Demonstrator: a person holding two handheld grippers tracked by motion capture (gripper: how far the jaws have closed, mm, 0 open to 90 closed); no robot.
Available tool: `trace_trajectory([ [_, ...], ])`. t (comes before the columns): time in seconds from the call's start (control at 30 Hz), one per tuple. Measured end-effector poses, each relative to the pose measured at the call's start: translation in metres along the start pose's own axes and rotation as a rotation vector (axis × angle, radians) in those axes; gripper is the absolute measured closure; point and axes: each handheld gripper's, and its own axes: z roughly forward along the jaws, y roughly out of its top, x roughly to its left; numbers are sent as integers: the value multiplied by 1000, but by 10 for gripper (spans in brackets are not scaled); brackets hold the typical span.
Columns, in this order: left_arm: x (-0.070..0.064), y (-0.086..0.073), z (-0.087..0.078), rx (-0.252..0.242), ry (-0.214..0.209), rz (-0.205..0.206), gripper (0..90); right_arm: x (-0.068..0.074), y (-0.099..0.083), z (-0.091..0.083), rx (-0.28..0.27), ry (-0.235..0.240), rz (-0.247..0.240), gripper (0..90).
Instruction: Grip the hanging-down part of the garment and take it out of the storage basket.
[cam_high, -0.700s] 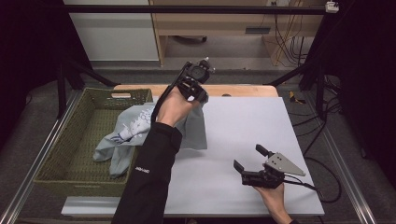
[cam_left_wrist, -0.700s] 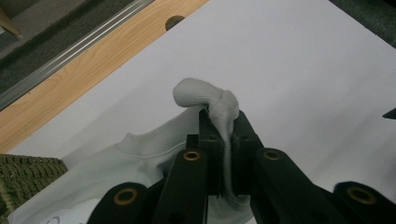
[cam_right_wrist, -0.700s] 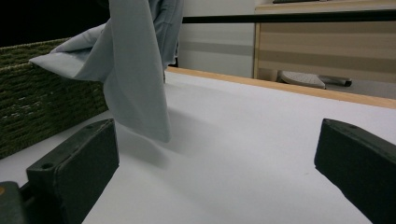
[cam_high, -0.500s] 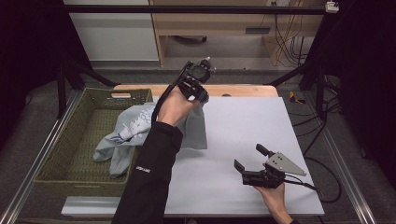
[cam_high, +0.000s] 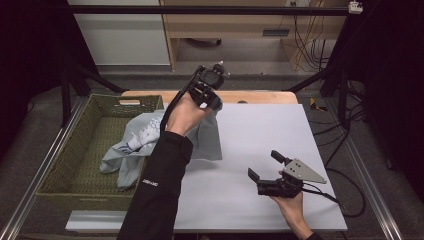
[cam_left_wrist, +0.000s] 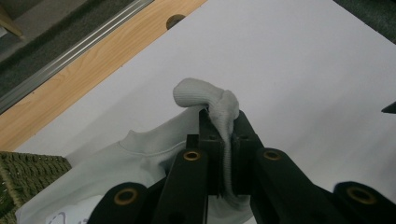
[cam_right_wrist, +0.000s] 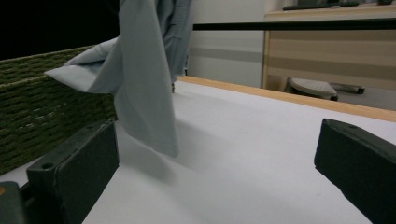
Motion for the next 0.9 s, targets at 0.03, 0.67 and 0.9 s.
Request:
trace_trajectory([
  [0.03, 0, 0, 0, 0, 0, 0, 851, 2, 1, 2, 1, 9, -3, 6],
  [0.67, 2, 0, -4, -3, 2, -3, 851, 44, 18, 49, 7, 104, -20, 12],
  [0.9, 3, 0, -3, 2, 2, 1, 851, 55, 18, 65, 23, 129, -32, 24],
])
